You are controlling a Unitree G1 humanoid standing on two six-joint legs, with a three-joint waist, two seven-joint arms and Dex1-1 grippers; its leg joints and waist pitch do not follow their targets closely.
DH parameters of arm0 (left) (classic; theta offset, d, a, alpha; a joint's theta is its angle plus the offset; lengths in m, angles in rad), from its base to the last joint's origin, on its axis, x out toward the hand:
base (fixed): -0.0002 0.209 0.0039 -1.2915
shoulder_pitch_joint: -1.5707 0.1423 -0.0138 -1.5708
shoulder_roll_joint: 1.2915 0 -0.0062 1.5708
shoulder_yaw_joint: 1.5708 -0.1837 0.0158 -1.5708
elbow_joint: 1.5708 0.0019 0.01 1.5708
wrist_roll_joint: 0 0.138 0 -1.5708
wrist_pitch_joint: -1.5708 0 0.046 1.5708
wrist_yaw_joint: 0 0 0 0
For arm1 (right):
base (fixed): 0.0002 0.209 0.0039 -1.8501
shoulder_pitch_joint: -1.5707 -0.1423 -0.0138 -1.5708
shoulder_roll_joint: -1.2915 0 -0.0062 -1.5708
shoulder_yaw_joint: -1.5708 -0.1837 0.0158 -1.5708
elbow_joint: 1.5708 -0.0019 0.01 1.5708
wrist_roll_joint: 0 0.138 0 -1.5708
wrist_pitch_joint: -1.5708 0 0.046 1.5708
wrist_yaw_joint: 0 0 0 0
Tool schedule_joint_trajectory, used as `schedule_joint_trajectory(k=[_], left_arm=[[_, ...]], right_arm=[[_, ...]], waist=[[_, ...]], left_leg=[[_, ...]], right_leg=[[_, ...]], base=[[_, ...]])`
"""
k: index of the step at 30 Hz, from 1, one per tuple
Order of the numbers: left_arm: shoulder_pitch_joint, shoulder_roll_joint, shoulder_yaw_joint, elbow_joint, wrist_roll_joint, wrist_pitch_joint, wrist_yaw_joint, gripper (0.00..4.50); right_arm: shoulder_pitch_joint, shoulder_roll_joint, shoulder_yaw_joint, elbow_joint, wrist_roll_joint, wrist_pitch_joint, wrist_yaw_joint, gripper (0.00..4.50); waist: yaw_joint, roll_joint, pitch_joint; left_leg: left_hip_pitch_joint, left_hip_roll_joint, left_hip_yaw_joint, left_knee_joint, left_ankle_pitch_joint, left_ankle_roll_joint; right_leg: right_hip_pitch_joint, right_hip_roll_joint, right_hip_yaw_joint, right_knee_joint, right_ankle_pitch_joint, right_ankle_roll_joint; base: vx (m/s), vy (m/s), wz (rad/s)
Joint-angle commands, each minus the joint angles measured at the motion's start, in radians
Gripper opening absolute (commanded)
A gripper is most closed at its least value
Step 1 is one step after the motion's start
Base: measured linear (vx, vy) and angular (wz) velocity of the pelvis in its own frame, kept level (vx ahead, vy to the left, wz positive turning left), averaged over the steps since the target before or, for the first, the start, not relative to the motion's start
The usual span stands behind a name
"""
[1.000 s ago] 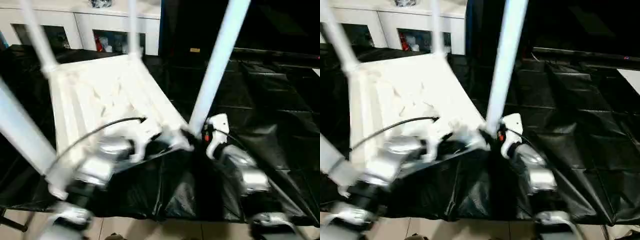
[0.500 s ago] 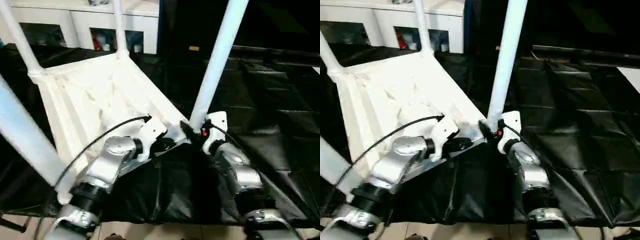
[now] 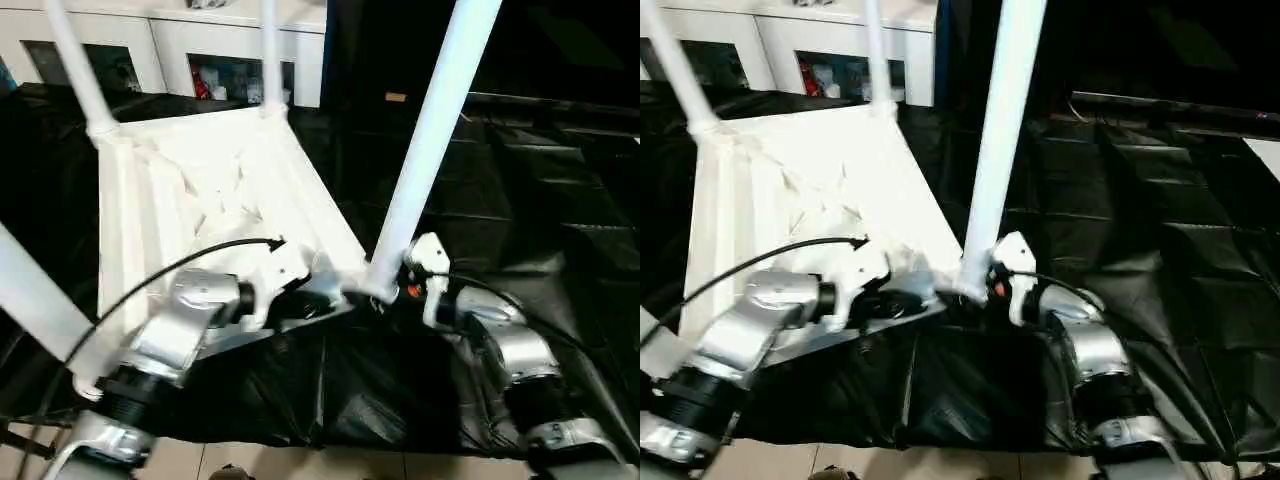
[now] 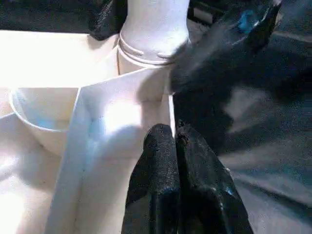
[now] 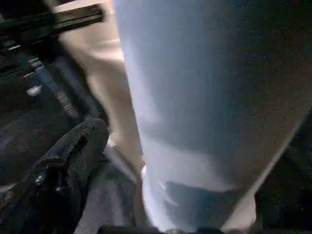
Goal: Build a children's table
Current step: Rotate leg to tighten
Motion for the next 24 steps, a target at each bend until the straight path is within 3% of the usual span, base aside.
schedule_joint_trajectory(k=[1,5,9,12,19,22,24], left_arm=[[0.022,0.024,-0.062,0.007,-0.004,-0.015,-0.089,0.00],[0.011,0.047,-0.054,0.022,0.004,-0.042,-0.088,0.00],[-0.005,0.051,-0.037,0.032,-0.014,0.024,-0.087,0.00],[-0.013,0.062,-0.046,0.035,-0.012,0.056,-0.089,0.54],[-0.016,0.077,-0.064,0.061,0.029,0.041,-0.054,1.07],[-0.027,0.071,-0.056,0.083,0.028,0.033,-0.037,1.07],[-0.031,0.065,-0.047,0.085,0.021,0.037,-0.030,0.76]], right_arm=[[0.000,-0.016,0.053,0.002,0.001,0.022,0.101,4.49],[-0.021,-0.026,0.060,0.022,-0.008,0.011,0.128,4.49],[-0.029,-0.025,0.065,0.034,-0.015,-0.005,0.124,4.49],[-0.025,-0.024,0.072,0.036,-0.018,-0.017,0.122,4.50],[-0.022,-0.020,0.076,0.037,-0.019,-0.024,0.121,4.50],[-0.023,-0.019,0.075,0.040,-0.017,-0.029,0.120,4.50],[-0.023,-0.020,0.076,0.041,-0.016,-0.032,0.120,4.50]], waist=[[0.001,0.003,-0.048],[0.002,0.001,-0.051],[0.005,-0.002,-0.050],[0.005,-0.003,-0.049],[0.002,0.000,-0.051],[0.003,-0.002,-0.049],[0.003,-0.002,-0.049]], left_leg=[[0.002,0.017,0.006,-0.062,-0.215,0.059],[0.002,0.018,0.008,-0.059,-0.185,0.065],[0.004,0.017,0.009,-0.058,-0.186,0.056],[0.003,0.016,0.009,-0.058,-0.189,0.055],[0.003,0.015,0.009,-0.055,-0.161,0.066],[0.003,0.015,0.008,-0.057,-0.189,0.058],[0.003,0.015,0.007,-0.058,-0.196,0.052]], right_leg=[[0.043,-0.035,0.028,-0.060,-0.144,-0.236],[0.045,-0.035,0.027,-0.052,-0.101,-0.256],[0.043,-0.036,0.027,-0.052,-0.112,-0.260],[0.044,-0.037,0.028,-0.053,-0.126,-0.255],[0.046,-0.035,0.027,-0.049,-0.075,-0.265],[0.046,-0.037,0.028,-0.054,-0.131,-0.252],[0.045,-0.037,0.028,-0.055,-0.146,-0.249]], base=[[0.000,0.000,0.00],[0.000,0.000,0.00],[0.000,0.000,0.00],[0.000,0.000,0.00],[0.000,0.000,0.00],[0.000,0.000,0.00],[0.000,0.000,0.00]])
